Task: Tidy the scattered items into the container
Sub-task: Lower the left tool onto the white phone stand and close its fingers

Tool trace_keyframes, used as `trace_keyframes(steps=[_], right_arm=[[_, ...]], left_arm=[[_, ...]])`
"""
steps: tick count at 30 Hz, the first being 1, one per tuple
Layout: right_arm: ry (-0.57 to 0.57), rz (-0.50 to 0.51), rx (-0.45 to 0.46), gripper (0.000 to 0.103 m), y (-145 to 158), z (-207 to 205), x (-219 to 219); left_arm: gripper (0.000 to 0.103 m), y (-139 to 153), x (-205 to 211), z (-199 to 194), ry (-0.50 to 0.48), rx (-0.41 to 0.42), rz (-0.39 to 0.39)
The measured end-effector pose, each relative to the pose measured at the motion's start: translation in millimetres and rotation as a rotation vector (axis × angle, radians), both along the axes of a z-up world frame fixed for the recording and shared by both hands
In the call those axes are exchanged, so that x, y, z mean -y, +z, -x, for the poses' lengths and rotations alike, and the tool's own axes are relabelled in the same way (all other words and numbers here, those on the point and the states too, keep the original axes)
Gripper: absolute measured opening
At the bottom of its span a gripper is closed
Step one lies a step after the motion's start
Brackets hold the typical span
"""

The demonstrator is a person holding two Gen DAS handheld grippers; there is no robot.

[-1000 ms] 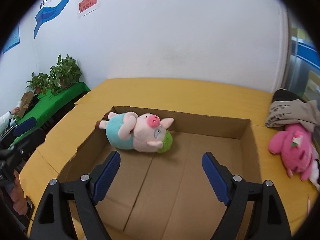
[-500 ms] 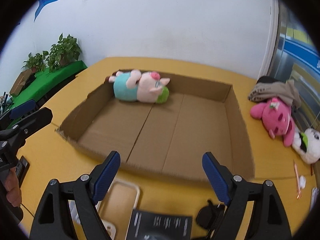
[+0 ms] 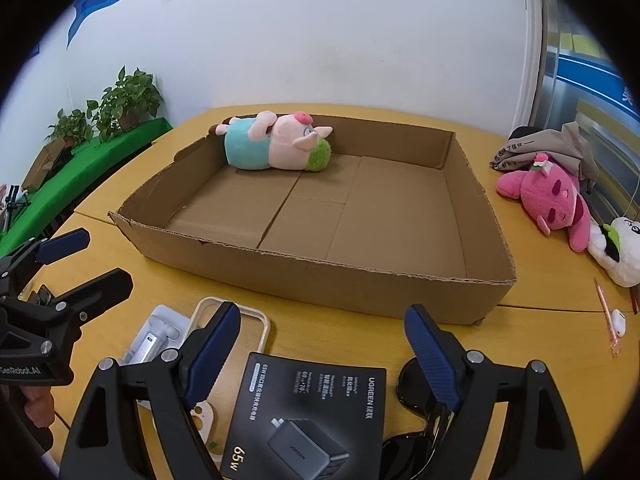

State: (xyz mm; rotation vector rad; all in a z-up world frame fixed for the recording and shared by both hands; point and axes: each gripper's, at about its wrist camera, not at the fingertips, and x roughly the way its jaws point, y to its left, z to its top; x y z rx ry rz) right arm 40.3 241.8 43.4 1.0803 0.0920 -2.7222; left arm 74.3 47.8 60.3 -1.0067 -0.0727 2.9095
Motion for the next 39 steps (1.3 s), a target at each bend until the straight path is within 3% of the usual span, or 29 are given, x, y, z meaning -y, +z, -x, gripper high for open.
trace_keyframes(steps=[14, 29, 39], right_arm=[[0.011, 0.032, 0.023, 0.084, -9, -5, -10], [0.034, 0.023, 0.039, 0.084, -14, -25, -22], [0.066, 0.041, 0.105, 0.084, -35, -49, -53]], left_arm=[[0.103, -7, -16, -4, -0.027, 0.020, -0.023], [0.102, -18, -1, -19, -0.045, 0.065, -0.064], [0.094, -43, -13, -30, -0.162, 0.193, -0.152]])
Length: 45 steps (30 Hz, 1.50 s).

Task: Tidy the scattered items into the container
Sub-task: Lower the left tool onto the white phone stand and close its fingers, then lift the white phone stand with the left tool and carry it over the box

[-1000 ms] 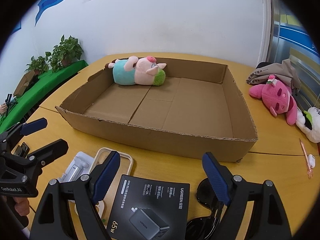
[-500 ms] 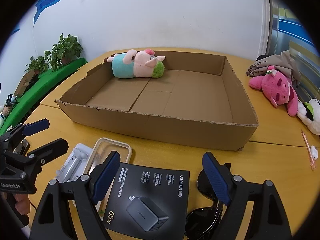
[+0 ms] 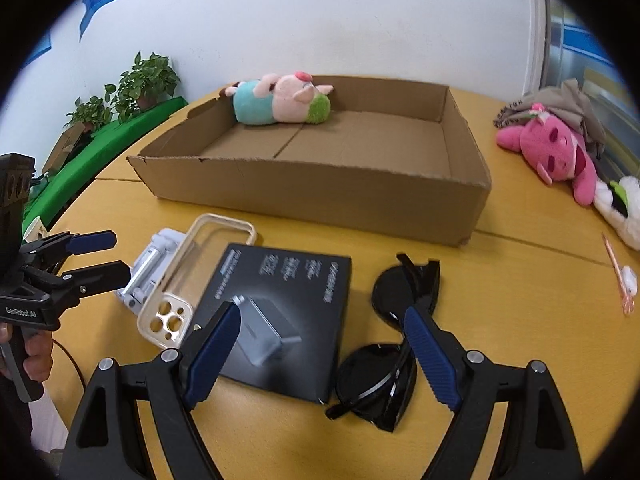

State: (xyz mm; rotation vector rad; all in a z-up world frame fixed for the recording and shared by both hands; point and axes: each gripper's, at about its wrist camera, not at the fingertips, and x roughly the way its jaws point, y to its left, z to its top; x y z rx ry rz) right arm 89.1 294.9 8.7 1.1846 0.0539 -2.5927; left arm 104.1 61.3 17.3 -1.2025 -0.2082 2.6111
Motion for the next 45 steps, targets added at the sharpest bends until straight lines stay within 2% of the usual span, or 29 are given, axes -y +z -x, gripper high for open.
trace_keyframes(steps=[7, 9, 16, 20, 23, 24, 25, 27, 34, 38, 40, 42, 45], right_arm=[[0.047, 0.088, 0.043, 0.084, -6, -15, 1], [0.068, 0.106, 0.042, 0.084, -6, -21, 7], [0.282, 0.193, 0.055, 0.084, -6, -45, 64], [0.382, 0.279, 0.096, 0.085, -11, -42, 98], [0.400, 0.282, 0.114, 0.085, -15, -36, 119], [0.402, 0.280, 0.116, 0.085, -16, -33, 123], [0.387, 0.267, 0.119, 0.085, -18, -29, 127], [0.335, 0.229, 0.119, 0.084, -21, -19, 125], [0.136, 0.140, 0.119, 0.084, -26, 3, 78], [0.139, 0.167, 0.124, 0.084, -17, 9, 79], [0.180, 0.178, 0.125, 0.084, -12, 12, 95], [0.226, 0.194, 0.129, 0.084, -8, 17, 114], [0.268, 0.195, 0.147, 0.084, -7, 28, 141]], left_arm=[[0.090, -3, -17, 6, -0.061, 0.030, -0.049], [0.087, -5, -16, 7, -0.059, 0.035, -0.038], [0.078, -16, 17, 15, 0.019, 0.068, -0.020], [0.063, -30, 29, 24, 0.047, 0.118, -0.002], [0.058, -34, 33, 27, 0.058, 0.110, 0.037], [0.051, -36, 35, 28, 0.067, 0.119, 0.050], [0.049, -39, 39, 30, 0.075, 0.130, 0.046], [0.049, -42, 48, 29, 0.074, 0.132, 0.007], [0.049, -43, 67, 20, 0.062, 0.127, 0.013], [0.050, -40, 75, 6, 0.032, 0.136, 0.037], [0.055, -35, 79, -8, 0.029, 0.136, 0.038], [0.078, -31, 83, -21, 0.043, 0.127, 0.033], [0.080, -36, 84, -32, 0.065, 0.153, 0.026]])
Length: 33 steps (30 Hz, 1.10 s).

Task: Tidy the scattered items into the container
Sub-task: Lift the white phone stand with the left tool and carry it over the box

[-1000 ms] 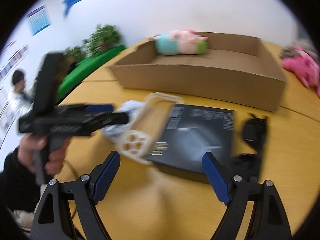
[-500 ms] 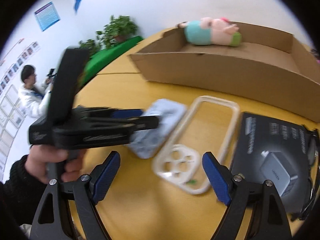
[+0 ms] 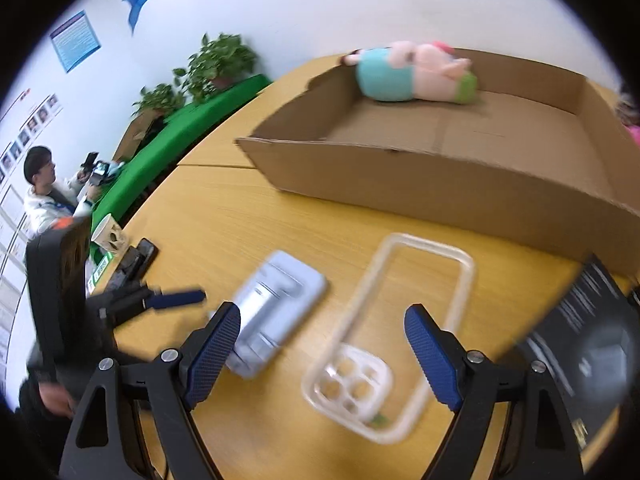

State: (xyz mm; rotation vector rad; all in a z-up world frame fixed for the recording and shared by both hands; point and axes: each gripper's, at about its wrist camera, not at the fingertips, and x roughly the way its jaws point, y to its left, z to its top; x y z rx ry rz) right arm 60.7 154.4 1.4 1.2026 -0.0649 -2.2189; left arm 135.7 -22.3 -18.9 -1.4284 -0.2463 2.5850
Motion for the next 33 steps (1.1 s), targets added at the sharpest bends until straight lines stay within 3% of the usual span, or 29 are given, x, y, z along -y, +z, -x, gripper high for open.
trace_keyframes(steps=[1, 5, 10, 15, 22, 24, 33], right_arm=[[0.018, 0.002, 0.016, 0.084, -2, 6, 10], [0.070, -0.017, 0.102, 0.084, -20, 23, 43], [0.085, -0.110, 0.125, 0.088, -40, 25, 71], [0.099, -0.209, 0.037, 0.089, -42, 14, 85], [0.102, -0.201, 0.003, 0.085, -39, 7, 77], [0.096, -0.198, 0.005, 0.073, -38, 9, 74], [0.054, -0.137, 0.012, 0.069, -27, 14, 66]], left_arm=[[0.080, -4, -1, -1, 0.004, 0.012, -0.009], [0.062, -9, -2, -3, 0.014, -0.002, -0.049], [0.061, -12, -2, -4, 0.024, -0.026, -0.054], [0.061, -13, -3, -5, 0.035, -0.036, -0.051], [0.061, -14, -6, -5, 0.046, -0.038, -0.049], [0.061, -15, -6, -5, 0.054, -0.042, -0.049], [0.061, -3, -3, -10, 0.041, -0.082, -0.035]])
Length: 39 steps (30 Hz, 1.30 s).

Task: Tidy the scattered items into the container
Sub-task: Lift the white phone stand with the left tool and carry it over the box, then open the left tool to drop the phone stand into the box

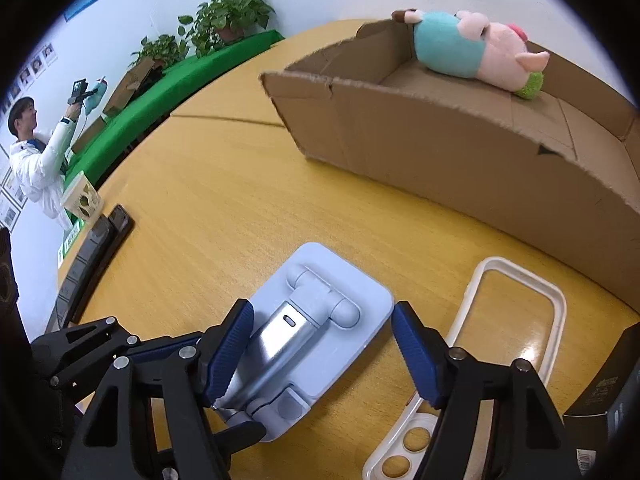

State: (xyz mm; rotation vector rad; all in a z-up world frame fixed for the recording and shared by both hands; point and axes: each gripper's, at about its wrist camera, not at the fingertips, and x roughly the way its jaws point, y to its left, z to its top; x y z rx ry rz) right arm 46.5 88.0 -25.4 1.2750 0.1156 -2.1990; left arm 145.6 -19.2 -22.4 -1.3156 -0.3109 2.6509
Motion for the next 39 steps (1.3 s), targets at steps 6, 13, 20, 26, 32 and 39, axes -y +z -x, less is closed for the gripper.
trace_keyframes(steps=[6, 13, 20, 26, 32, 39], right_arm=[[-0.029, 0.040, -0.082, 0.067, 43, 1, -10], [-0.076, 0.075, -0.201, 0.066, 108, 16, -38], [-0.141, 0.095, -0.309, 0.066, 167, 51, -77], [-0.203, 0.103, -0.353, 0.065, 203, 102, -119], [-0.247, 0.101, -0.344, 0.065, 219, 160, -162], [-0.256, 0.065, -0.307, 0.065, 207, 226, -188]], left_arm=[[0.061, 37, -6, 5, -0.015, -0.086, 0.024], [0.061, 99, -25, 33, -0.058, -0.195, 0.049], [0.061, 156, -50, 82, -0.119, -0.293, 0.064], [0.061, 191, -82, 145, -0.158, -0.338, 0.056], [0.061, 211, -110, 209, -0.186, -0.334, 0.008], [0.060, 208, -137, 269, -0.184, -0.297, -0.005]])
